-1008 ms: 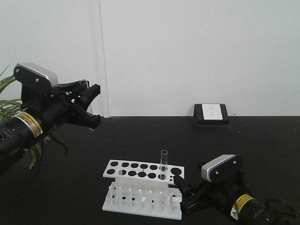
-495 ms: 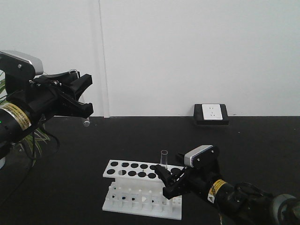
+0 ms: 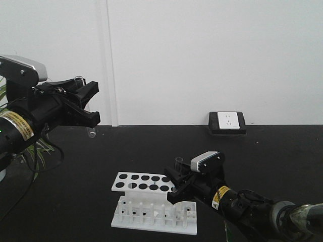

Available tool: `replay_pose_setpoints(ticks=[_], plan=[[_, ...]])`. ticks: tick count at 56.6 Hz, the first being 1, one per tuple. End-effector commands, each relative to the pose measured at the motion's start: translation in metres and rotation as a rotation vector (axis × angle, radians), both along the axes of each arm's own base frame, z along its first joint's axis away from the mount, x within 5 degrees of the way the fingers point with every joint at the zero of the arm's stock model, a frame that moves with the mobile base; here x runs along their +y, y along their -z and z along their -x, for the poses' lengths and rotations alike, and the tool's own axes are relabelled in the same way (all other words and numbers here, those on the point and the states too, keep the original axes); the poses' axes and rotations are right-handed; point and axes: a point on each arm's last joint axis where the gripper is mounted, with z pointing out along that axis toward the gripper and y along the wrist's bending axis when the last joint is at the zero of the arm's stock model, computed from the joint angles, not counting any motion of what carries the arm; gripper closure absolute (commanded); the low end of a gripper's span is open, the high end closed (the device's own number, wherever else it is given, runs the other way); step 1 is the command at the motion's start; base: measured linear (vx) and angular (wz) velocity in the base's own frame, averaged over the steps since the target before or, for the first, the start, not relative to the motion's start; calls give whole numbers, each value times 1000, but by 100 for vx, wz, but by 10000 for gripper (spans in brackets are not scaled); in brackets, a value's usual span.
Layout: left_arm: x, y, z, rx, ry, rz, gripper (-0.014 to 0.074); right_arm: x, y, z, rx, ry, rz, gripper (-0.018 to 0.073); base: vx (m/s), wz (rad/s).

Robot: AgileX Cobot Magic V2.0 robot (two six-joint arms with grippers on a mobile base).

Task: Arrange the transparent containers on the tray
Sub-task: 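Close both grippers on the test tubes and lift them upward, then raise both held test tubes clear of the rack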

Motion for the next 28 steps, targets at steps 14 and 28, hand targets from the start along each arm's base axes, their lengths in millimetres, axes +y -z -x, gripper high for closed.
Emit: replay_pose_setpoints(ticks=[14,28], plan=[[2,-25,11,-53,-2,37,603,-2,-107,17,-230,-49,-87,572,0,0],[3,-21,12,4,-28,-22,603,-19,-198,55,-322,25,-62,572,0,0]])
